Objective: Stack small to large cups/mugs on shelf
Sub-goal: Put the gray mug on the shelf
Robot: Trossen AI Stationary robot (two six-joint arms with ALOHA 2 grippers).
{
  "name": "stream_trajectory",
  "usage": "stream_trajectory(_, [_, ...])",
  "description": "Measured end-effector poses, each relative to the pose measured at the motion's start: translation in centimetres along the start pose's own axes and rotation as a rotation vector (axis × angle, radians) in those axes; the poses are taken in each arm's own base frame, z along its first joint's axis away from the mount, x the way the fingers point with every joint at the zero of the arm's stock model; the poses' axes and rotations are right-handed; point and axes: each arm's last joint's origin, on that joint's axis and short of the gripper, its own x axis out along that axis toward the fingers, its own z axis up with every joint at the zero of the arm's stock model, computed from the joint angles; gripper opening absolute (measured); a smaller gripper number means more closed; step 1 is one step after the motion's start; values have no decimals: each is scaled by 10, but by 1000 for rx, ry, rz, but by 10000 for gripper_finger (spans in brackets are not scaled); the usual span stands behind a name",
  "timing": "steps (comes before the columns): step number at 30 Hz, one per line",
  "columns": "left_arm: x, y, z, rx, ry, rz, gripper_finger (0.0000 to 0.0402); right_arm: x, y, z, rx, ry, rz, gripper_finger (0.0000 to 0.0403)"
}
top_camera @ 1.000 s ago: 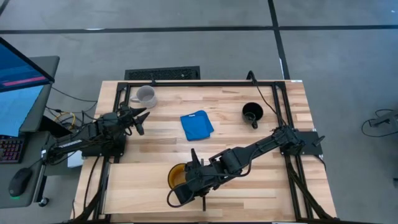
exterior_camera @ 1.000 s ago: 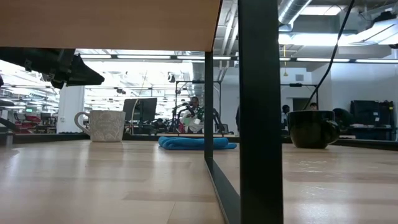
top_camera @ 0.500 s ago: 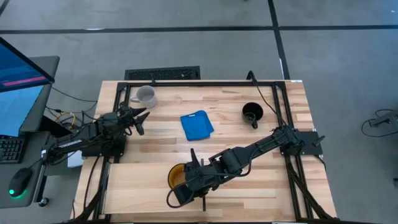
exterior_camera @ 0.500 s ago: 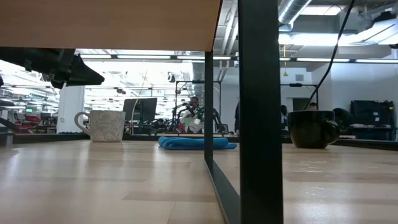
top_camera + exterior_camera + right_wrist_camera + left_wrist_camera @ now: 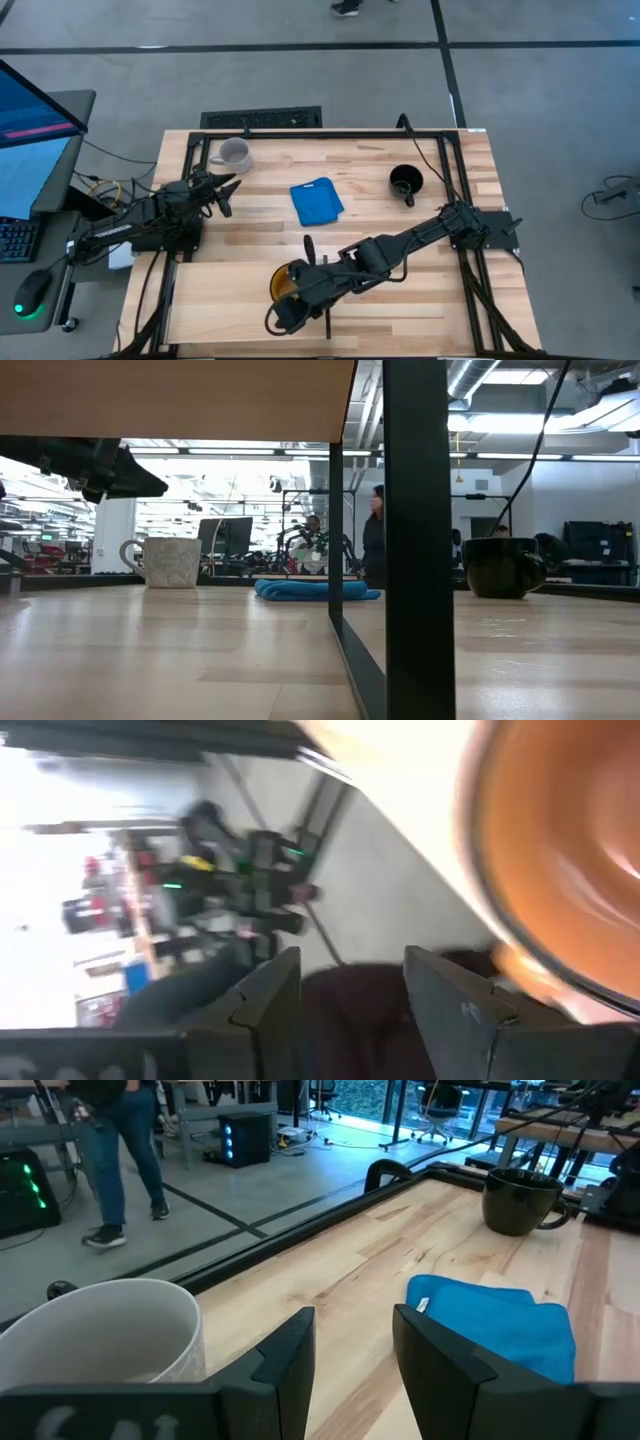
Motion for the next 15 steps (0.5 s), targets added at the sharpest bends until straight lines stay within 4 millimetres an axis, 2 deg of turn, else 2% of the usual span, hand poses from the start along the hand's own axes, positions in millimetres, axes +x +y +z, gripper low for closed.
stream_trajectory(5, [0, 0, 0, -13, 0, -1, 127, -2, 2, 10, -62, -42, 23, 202])
stream_trajectory(10, [0, 0, 0, -18, 0, -1, 127, -12, 2, 32, -179, -101, 28, 202])
stream_trajectory(11, [0, 0, 0, -18, 0, -1, 127, -16, 4, 37, -217, -130, 38, 202])
stream_trajectory(15, [0, 0, 0, -19, 0, -2, 127, -55, 19, 56, -434, -298, 58, 202])
